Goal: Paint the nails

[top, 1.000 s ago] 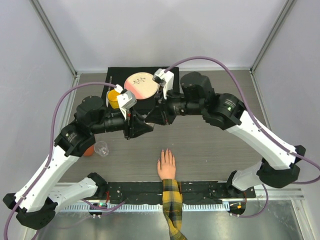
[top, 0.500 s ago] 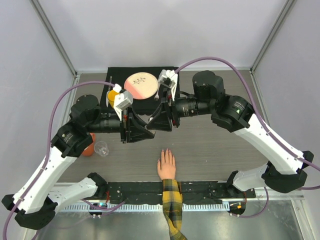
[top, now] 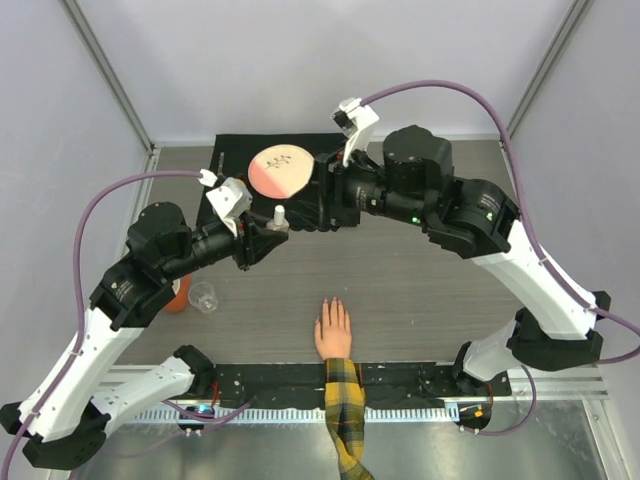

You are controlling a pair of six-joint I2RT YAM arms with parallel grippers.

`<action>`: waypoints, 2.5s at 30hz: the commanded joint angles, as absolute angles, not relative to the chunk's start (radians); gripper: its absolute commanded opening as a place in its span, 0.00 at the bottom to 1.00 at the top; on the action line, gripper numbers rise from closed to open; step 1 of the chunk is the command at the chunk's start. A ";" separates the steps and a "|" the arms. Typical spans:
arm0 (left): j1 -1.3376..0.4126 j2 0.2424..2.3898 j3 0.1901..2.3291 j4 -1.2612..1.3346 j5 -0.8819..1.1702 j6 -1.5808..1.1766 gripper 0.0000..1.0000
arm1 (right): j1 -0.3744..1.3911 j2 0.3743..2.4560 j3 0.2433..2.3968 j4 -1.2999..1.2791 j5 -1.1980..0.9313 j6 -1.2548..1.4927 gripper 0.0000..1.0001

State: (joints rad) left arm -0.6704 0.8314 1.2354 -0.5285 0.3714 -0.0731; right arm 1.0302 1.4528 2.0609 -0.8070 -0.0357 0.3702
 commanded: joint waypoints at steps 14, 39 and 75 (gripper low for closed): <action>-0.675 0.856 1.224 -0.422 0.294 -0.083 0.00 | 1.103 1.641 2.217 -0.911 0.180 0.385 0.42; -0.675 0.844 1.195 -0.222 0.832 -0.442 0.00 | 0.854 1.336 1.677 -0.629 -0.819 0.288 0.32; -0.675 0.819 1.223 -0.466 0.173 -0.097 0.00 | 1.042 1.646 2.195 -0.839 -0.008 0.370 0.38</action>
